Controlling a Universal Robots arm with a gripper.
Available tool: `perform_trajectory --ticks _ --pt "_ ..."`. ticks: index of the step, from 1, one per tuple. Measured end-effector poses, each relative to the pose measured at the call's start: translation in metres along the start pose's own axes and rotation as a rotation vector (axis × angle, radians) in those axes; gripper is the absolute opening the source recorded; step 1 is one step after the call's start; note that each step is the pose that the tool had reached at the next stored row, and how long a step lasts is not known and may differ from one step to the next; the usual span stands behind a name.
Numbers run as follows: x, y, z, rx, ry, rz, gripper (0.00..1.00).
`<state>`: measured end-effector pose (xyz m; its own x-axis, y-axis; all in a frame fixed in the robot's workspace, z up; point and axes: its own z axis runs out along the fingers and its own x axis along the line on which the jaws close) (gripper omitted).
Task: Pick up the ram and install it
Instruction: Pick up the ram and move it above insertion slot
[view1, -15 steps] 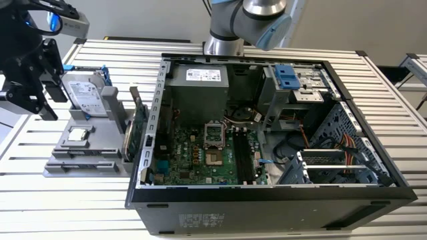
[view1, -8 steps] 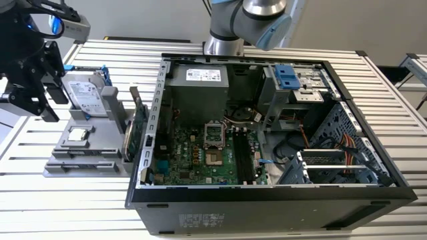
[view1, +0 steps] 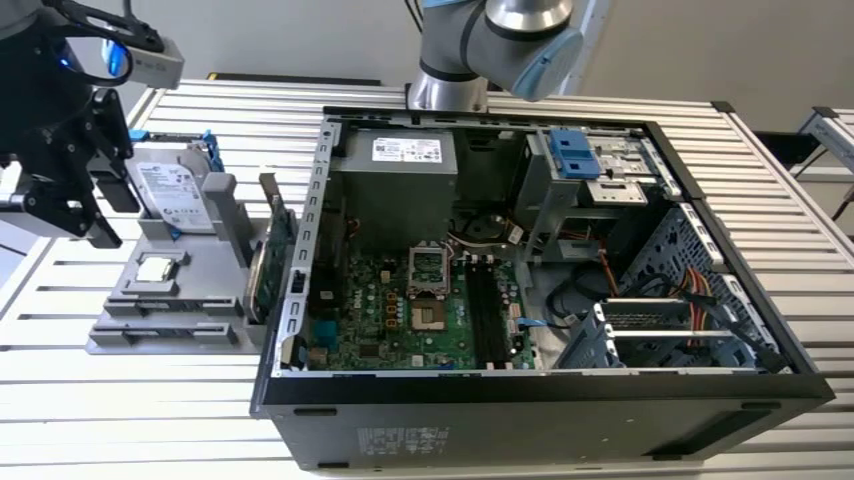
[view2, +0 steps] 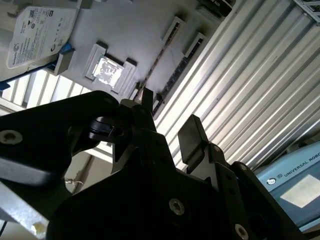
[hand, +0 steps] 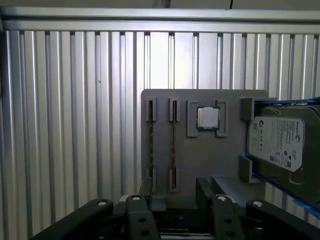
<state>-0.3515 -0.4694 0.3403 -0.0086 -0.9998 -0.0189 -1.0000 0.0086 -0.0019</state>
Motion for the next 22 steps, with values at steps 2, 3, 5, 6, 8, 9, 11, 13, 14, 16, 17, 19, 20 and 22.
perform_trajectory --ticks 2,3,5,6,8,9,11,13,14,16,17,19,20,22 --pt "0.0 0.0 0.0016 0.0015 -0.0001 -0.001 1.0" --pt "0.0 0.0 0.0023 0.0019 -0.0001 -0.001 1.0" --pt "0.0 0.0 0.0036 0.0022 0.0001 -0.001 1.0" --pt "0.0 0.0 0.0041 0.0022 0.0002 -0.001 1.0" --pt "0.0001 0.0 0.0048 0.0024 0.0001 -0.001 1.0" --pt "0.0001 0.0 0.0051 0.0024 0.0002 -0.001 1.0" --pt "0.0001 0.0 0.006 0.0035 0.0 -0.001 1.0" --pt "0.0001 0.0 0.0074 0.005 0.0 -0.001 1.0" --pt "0.0001 0.0 0.008 0.0056 0.0 -0.001 1.0" --pt "0.0002 0.0 0.0096 0.007 0.0001 -0.002 1.0" --pt "0.0002 0.0 0.0104 0.0075 0.0002 -0.002 1.0" --pt "0.0002 0.0 0.012 0.009 0.0003 -0.002 1.0" --pt "0.0002 0.0 0.0129 0.0098 0.0004 -0.003 1.0" --pt "0.0003 0.0 0.0145 0.0113 0.0006 -0.003 1.0"
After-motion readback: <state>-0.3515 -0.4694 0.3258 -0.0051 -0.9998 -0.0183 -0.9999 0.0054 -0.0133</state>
